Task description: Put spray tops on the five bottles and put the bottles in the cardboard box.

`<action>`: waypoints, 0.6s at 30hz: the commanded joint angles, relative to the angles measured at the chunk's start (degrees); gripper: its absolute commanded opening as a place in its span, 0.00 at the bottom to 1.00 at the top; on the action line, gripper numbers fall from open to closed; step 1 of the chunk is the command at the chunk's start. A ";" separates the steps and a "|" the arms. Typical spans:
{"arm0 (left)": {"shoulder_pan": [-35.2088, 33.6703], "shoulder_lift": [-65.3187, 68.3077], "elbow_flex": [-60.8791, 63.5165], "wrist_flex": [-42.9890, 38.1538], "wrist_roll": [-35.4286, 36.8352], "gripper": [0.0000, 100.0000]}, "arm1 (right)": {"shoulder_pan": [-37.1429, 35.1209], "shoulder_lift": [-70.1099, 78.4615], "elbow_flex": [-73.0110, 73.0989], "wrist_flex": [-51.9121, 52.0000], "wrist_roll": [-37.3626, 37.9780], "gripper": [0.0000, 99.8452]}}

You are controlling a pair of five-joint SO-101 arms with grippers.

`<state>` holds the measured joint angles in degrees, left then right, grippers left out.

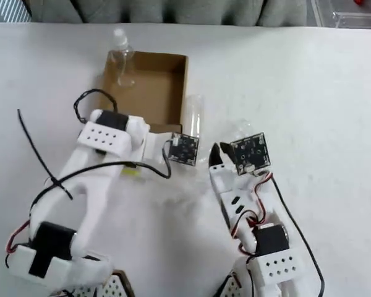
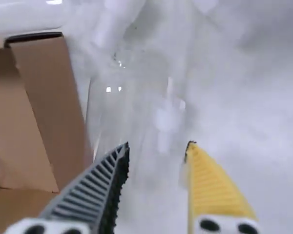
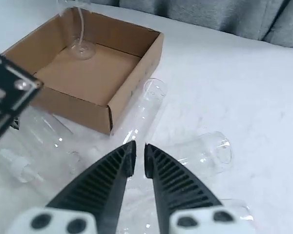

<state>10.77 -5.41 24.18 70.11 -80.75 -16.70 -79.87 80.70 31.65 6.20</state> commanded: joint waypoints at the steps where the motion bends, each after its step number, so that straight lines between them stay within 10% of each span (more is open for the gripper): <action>1: 2.15 2.59 -4.13 -3.78 0.88 0.19 | 1.36 -0.92 -2.11 -1.71 0.53 0.01; 18: 2.95 20.44 -19.69 -3.34 8.44 0.19 | 2.51 -0.84 -2.11 -1.89 0.70 0.01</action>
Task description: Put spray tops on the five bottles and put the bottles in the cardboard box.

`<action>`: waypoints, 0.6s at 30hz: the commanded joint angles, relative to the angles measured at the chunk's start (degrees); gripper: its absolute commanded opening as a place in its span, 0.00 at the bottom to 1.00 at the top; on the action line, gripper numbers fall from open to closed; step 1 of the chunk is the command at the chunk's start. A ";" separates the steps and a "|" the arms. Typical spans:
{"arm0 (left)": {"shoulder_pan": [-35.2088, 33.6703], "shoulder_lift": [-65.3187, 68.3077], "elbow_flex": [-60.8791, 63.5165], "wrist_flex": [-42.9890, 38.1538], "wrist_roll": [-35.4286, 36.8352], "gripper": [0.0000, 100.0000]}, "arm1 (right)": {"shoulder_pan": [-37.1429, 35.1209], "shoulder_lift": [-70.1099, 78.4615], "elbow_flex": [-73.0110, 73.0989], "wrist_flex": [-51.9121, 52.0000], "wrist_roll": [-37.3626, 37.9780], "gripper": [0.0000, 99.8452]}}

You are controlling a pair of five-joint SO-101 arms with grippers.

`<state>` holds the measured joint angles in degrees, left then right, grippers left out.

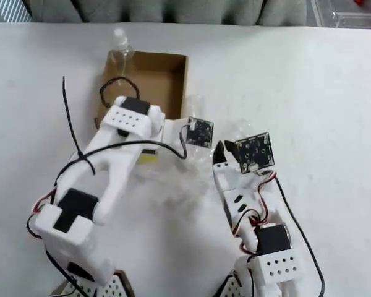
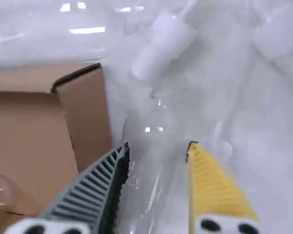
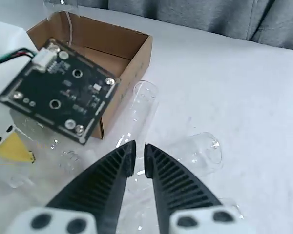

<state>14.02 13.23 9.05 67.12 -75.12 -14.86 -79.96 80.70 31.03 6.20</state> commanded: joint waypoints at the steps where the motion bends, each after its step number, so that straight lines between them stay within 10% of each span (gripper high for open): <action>1: -0.66 2.51 -5.19 0.26 2.81 0.19 | 0.57 -0.75 -2.11 -1.27 0.70 0.01; 18: -3.30 3.74 -3.34 14.07 2.73 0.18 | -2.15 -0.48 -2.02 -0.92 0.70 0.01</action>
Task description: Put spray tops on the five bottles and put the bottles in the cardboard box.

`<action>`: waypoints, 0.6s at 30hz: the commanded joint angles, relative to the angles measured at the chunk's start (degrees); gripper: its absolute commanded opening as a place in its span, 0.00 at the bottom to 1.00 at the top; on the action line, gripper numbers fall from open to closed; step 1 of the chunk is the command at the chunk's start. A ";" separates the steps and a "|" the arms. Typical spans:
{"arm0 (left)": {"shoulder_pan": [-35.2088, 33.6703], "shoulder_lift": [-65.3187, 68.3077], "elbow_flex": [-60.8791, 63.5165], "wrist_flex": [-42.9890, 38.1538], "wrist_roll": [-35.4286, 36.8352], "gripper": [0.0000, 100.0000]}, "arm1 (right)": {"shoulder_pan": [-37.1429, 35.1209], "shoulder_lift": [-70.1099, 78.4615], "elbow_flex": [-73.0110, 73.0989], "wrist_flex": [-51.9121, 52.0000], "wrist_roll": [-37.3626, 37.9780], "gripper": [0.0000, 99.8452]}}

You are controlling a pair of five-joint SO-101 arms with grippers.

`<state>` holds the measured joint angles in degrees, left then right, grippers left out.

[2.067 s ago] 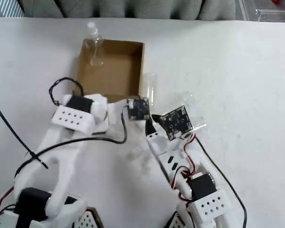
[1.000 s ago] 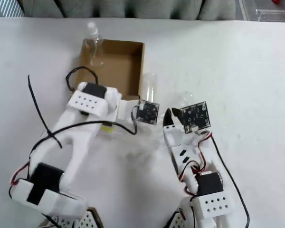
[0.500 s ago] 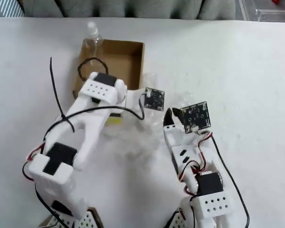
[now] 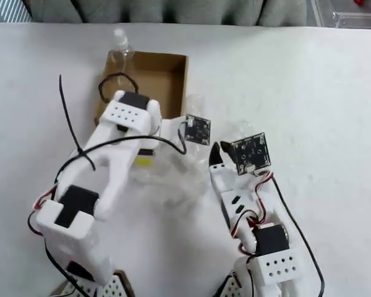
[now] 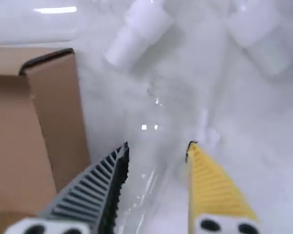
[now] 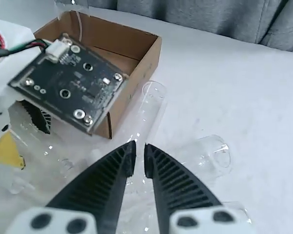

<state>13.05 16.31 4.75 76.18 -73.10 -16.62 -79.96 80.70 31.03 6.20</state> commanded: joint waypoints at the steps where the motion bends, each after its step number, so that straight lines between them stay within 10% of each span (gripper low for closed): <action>1: -2.68 0.57 1.23 5.63 0.70 0.18 | -0.40 -0.48 -2.02 -0.92 0.70 0.01; 18: -8.04 -20.18 15.82 5.45 -2.02 0.19 | -0.40 -0.31 -1.85 -0.84 0.70 0.01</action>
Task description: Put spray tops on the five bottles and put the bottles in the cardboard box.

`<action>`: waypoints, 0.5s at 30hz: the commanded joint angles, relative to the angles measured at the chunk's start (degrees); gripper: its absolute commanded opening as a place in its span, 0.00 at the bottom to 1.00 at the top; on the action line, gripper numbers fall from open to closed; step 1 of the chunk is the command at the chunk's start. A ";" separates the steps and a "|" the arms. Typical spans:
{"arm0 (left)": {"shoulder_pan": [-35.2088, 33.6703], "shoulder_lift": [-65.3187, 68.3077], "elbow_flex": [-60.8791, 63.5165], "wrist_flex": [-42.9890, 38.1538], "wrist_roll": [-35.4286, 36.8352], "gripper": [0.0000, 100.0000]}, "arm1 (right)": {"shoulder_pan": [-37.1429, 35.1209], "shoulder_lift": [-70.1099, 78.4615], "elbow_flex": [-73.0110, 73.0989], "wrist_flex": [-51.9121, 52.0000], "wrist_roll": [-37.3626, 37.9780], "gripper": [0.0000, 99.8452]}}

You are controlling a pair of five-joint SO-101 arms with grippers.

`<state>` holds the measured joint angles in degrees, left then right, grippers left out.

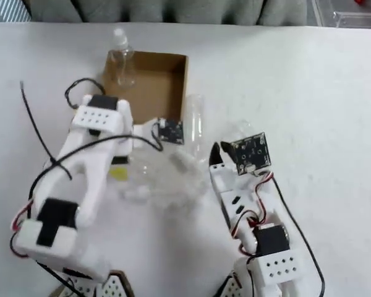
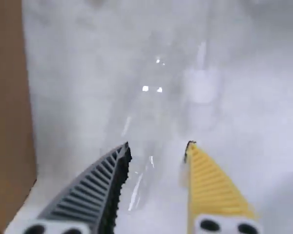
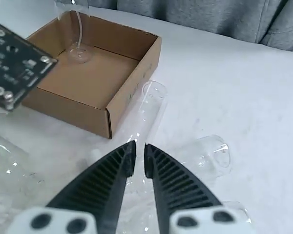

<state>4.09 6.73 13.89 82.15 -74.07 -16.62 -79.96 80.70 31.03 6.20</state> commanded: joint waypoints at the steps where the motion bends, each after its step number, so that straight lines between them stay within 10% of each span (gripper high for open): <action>1: 1.19 -12.97 8.62 -1.23 -1.05 0.19 | -0.40 -0.31 -1.67 -0.84 0.70 0.01; 15: 5.05 -23.25 13.01 -8.44 4.57 0.32 | -0.40 -0.31 -1.32 -0.92 0.70 0.01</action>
<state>8.75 -13.85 29.54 76.00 -70.55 -16.62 -79.96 80.70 31.03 6.20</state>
